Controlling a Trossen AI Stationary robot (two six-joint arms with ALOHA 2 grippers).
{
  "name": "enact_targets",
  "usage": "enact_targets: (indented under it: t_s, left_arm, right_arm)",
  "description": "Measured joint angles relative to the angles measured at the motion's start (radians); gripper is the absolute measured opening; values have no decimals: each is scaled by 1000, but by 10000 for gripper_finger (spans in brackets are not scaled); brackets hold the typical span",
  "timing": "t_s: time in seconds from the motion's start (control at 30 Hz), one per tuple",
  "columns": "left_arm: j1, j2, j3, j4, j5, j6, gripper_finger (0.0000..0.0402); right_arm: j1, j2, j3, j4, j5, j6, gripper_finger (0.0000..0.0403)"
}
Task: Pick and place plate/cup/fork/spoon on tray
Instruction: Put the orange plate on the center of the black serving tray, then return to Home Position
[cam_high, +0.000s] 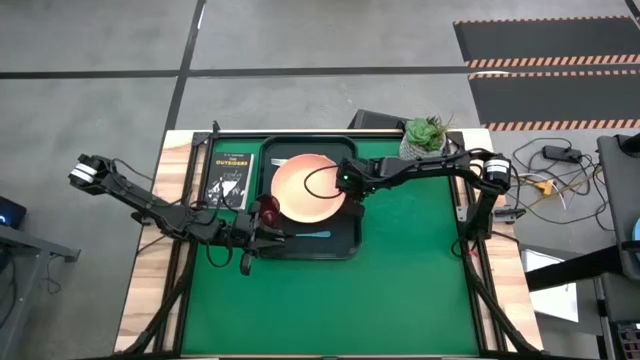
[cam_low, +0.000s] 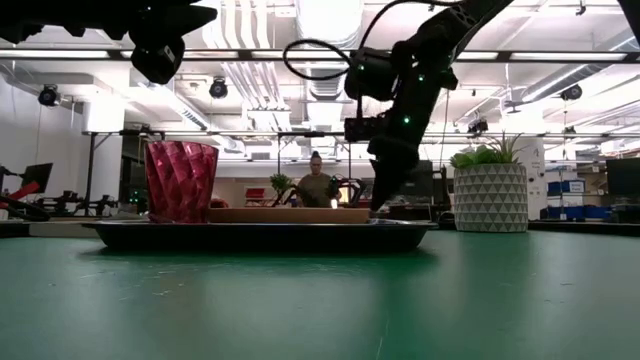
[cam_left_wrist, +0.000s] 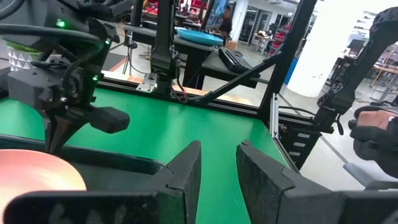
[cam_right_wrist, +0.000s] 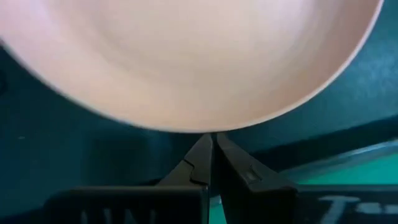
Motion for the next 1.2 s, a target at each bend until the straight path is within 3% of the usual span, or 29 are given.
enact_targets:
  t_s: [0.27,0.47,0.7,0.97,1.2]
  left_arm:
    - [0,0,0,0,0,0,83]
    - [0,0,0,-2,0,0,83]
    - [0,0,0,-8,0,0,83]
    - [-1,-7,-51,-29,0,-6,83]
    - [-3,-103,-67,-144,24,-5,83]
  right_arm:
    - [34,-79,-1,-56,11,51,9]
    - [105,-197,-100,-22,0,100,9]
    - [241,-308,-357,395,-2,144,9]
    - [366,-338,-568,896,0,115,9]
    - [396,-385,-672,1046,3,6,9]
